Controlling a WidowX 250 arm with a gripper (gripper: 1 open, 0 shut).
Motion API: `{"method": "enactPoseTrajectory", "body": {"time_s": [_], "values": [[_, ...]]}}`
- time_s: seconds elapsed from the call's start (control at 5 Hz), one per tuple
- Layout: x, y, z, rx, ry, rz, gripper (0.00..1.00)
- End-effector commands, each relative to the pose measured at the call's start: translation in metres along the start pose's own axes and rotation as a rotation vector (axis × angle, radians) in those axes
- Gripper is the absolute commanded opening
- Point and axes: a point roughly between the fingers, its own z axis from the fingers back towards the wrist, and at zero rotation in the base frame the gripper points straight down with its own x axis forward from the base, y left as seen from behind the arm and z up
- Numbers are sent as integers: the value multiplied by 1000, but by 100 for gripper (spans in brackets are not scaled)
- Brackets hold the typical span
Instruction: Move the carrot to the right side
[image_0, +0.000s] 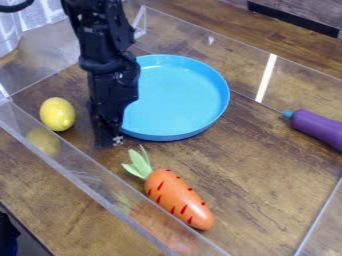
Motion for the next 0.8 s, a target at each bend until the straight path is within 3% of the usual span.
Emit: {"method": "enactPoseTrajectory", "body": {"time_s": [0.0, 0.2, 0.6], "values": [[2, 19, 14, 37, -36, -8, 0], [3, 20, 1, 38, -30, 16, 0], [3, 17, -1, 41, -23, 39, 0]]}}
